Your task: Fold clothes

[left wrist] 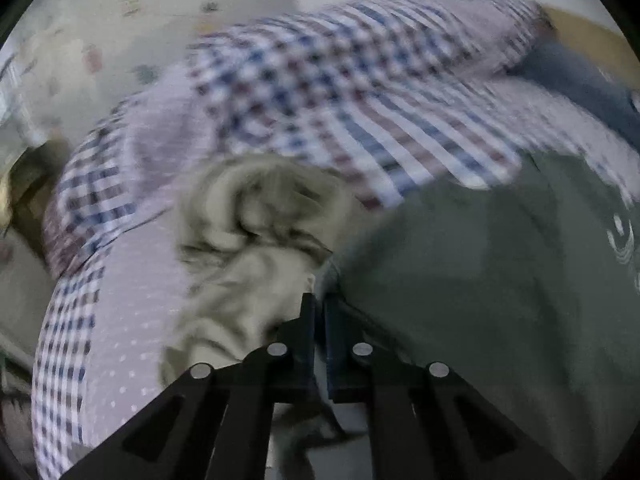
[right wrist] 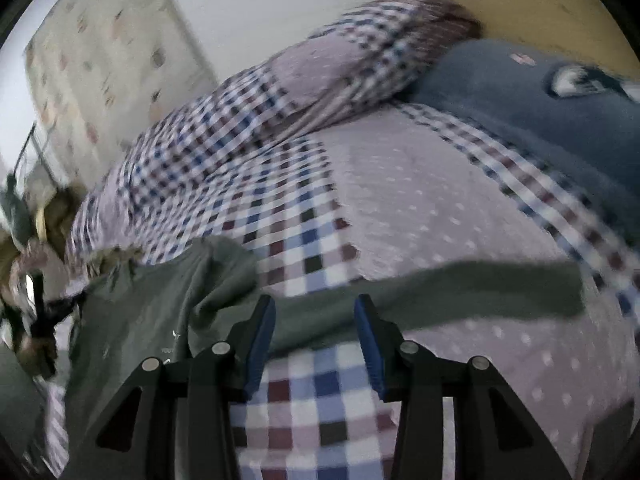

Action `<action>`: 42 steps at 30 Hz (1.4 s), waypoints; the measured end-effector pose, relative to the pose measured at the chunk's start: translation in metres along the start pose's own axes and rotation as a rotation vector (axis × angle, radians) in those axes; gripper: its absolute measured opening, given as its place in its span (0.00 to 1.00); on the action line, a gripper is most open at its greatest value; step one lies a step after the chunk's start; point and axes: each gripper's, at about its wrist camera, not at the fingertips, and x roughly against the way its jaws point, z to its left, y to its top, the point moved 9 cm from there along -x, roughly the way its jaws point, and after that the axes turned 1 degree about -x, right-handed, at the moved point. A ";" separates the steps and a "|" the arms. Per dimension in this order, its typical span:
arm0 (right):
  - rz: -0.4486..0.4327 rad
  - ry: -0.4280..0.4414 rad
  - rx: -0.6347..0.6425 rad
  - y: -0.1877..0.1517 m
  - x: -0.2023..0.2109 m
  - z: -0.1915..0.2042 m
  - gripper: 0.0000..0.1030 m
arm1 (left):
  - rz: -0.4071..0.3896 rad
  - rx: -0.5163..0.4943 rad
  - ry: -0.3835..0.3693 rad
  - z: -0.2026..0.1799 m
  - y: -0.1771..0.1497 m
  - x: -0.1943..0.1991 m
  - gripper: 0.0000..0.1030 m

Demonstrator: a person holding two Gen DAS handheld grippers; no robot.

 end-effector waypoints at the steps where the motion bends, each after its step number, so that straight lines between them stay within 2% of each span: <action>1: -0.002 -0.017 -0.008 -0.001 0.001 -0.011 0.43 | 0.018 0.021 0.041 0.006 -0.001 -0.003 0.03; 3: -0.005 -0.049 -0.026 -0.004 0.002 -0.032 0.43 | 0.048 0.049 0.105 0.012 -0.004 -0.006 0.03; 6: -0.019 -0.078 -0.124 -0.003 0.000 -0.071 0.43 | 0.085 0.066 0.177 0.009 -0.008 -0.006 0.13; 8: -0.031 -0.088 -0.199 0.000 0.001 -0.096 0.43 | 0.083 0.075 0.195 0.005 -0.011 0.004 0.38; 10: -0.057 -0.081 -0.311 0.005 0.008 -0.128 0.45 | 0.054 0.082 0.183 -0.002 -0.015 0.024 0.56; 12: -0.092 -0.087 -0.416 0.008 0.020 -0.159 0.45 | 0.012 0.097 0.143 -0.012 -0.022 0.052 0.59; 14: -0.129 -0.095 -0.526 0.010 0.033 -0.191 0.45 | -0.037 0.136 0.078 -0.027 -0.034 0.086 0.71; 15: -0.143 -0.095 -0.579 0.009 0.038 -0.205 0.45 | -0.059 0.164 0.047 -0.035 -0.040 0.104 0.73; 17: -0.166 -0.074 -0.700 0.003 0.046 -0.230 0.45 | -0.113 0.237 -0.057 -0.058 -0.055 0.138 0.80; 21: -0.155 -0.014 -0.870 -0.008 0.046 -0.261 0.45 | -0.169 0.302 -0.243 -0.116 -0.079 0.188 0.82; 23: -0.153 0.004 -0.851 -0.004 0.043 -0.258 0.45 | -0.201 0.301 -0.310 -0.147 -0.087 0.211 0.82; 26: -0.149 0.000 -0.730 0.014 0.039 -0.235 0.45 | -0.231 0.254 -0.403 -0.196 -0.087 0.227 0.82; 30: -0.108 -0.105 -0.604 0.024 0.026 -0.217 0.45 | -0.263 0.211 -0.465 -0.236 -0.084 0.232 0.82; 31: -0.102 -0.121 -0.609 0.023 0.024 -0.218 0.43 | -0.257 0.199 -0.495 -0.246 -0.085 0.231 0.82; 33: -0.084 -0.137 -0.642 0.018 0.019 -0.225 0.43 | -0.230 0.179 -0.505 -0.257 -0.087 0.226 0.82; 37: -0.064 -0.144 -0.682 0.007 0.008 -0.235 0.40 | -0.209 0.170 -0.519 -0.264 -0.095 0.221 0.82; 42: -0.034 -0.232 -0.654 0.007 -0.014 -0.245 0.35 | -0.197 0.215 -0.534 -0.259 -0.100 0.217 0.82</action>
